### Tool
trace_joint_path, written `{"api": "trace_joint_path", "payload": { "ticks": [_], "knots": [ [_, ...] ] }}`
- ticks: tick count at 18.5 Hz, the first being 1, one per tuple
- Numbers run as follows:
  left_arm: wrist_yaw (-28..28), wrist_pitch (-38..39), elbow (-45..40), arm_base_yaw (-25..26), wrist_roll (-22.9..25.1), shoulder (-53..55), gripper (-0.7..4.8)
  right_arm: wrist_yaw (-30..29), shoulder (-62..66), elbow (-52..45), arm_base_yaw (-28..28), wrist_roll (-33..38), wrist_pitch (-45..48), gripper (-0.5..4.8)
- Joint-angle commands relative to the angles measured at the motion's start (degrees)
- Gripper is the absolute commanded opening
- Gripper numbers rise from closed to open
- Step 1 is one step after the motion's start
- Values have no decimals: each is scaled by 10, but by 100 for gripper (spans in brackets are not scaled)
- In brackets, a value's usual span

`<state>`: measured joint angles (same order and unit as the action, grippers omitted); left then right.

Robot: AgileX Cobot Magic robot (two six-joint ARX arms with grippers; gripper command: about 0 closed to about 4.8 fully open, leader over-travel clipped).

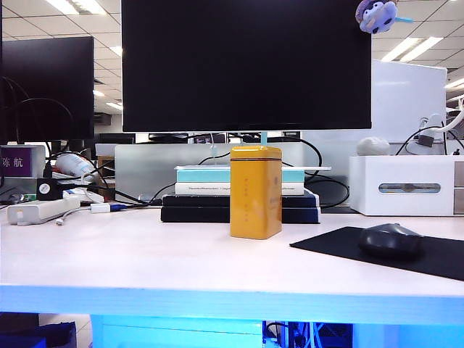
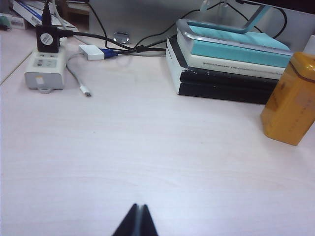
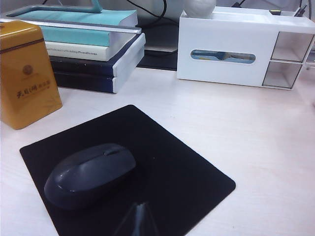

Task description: Place the black mouse on the black mouse pad.

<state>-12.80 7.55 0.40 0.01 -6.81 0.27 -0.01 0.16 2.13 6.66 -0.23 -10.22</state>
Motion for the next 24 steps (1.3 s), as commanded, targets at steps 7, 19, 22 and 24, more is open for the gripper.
{"api": "trace_joint_path", "payload": {
  "ticks": [7, 19, 22, 24],
  "knots": [
    [-1, 3, -1, 1, -12, -1, -5, -4, 0, 1, 1, 7, -24, -6],
    [-3, 5, -1, 1, -12, -1, -5, -1, 0, 2, 0, 7, -59, -6],
    [-3, 5, -1, 1, -12, -1, -5, -1, 0, 2, 0, 7, -59, -6],
    [-3, 5, -1, 1, -12, -1, -5, -1, 0, 2, 0, 7, -59, -6]
  ]
}}
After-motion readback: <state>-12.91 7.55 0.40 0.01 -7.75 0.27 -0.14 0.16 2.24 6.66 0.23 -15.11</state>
